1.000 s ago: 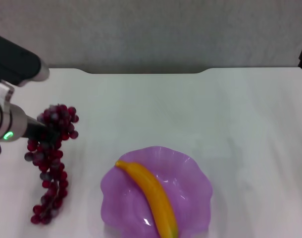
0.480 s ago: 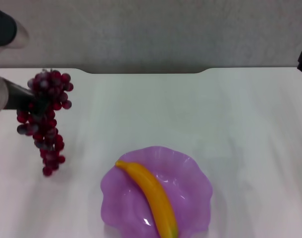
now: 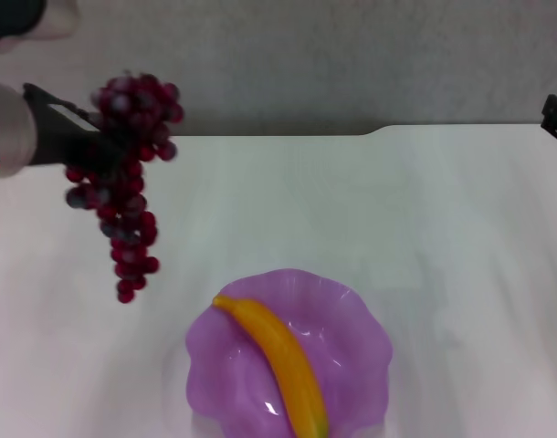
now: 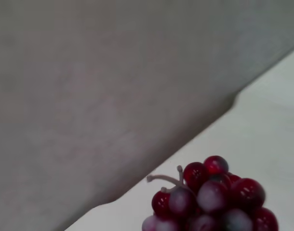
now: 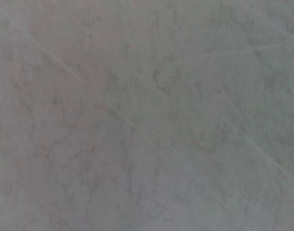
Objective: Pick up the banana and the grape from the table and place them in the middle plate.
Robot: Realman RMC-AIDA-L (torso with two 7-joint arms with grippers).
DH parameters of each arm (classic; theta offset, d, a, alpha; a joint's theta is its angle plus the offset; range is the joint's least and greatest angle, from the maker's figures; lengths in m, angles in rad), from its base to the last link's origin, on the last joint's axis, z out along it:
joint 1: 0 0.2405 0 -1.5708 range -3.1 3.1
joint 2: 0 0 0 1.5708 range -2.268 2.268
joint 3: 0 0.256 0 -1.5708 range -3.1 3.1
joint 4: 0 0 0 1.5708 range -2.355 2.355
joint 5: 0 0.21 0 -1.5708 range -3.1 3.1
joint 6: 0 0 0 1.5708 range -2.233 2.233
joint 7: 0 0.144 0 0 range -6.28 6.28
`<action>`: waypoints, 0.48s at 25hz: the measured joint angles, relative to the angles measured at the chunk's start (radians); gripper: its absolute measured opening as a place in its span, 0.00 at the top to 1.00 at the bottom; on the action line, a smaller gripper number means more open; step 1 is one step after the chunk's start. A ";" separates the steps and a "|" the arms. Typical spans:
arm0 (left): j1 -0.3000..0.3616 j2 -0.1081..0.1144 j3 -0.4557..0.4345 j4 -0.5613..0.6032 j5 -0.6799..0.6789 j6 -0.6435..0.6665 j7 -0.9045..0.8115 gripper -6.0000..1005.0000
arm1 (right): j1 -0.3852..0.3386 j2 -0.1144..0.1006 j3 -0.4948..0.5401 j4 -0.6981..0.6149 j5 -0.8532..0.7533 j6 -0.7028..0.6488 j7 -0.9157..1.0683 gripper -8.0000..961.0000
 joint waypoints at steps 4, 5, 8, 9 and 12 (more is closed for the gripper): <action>0.001 -0.001 0.074 -0.021 -0.011 -0.018 -0.020 0.74 | 0.001 0.000 -0.003 0.006 0.001 0.000 0.000 0.08; 0.000 -0.002 0.089 -0.021 -0.018 -0.019 -0.024 0.74 | 0.002 0.000 -0.004 0.008 0.001 0.000 0.000 0.08; -0.006 -0.002 0.135 -0.023 -0.053 -0.025 -0.032 0.75 | 0.003 0.000 -0.004 0.008 0.001 0.000 0.000 0.08; -0.008 -0.002 0.147 -0.023 -0.066 -0.026 -0.033 0.75 | 0.003 0.000 -0.004 0.008 0.001 0.000 0.000 0.08; -0.020 -0.002 0.191 -0.024 -0.109 -0.026 -0.038 0.75 | 0.003 -0.001 -0.004 0.008 0.001 0.000 0.000 0.08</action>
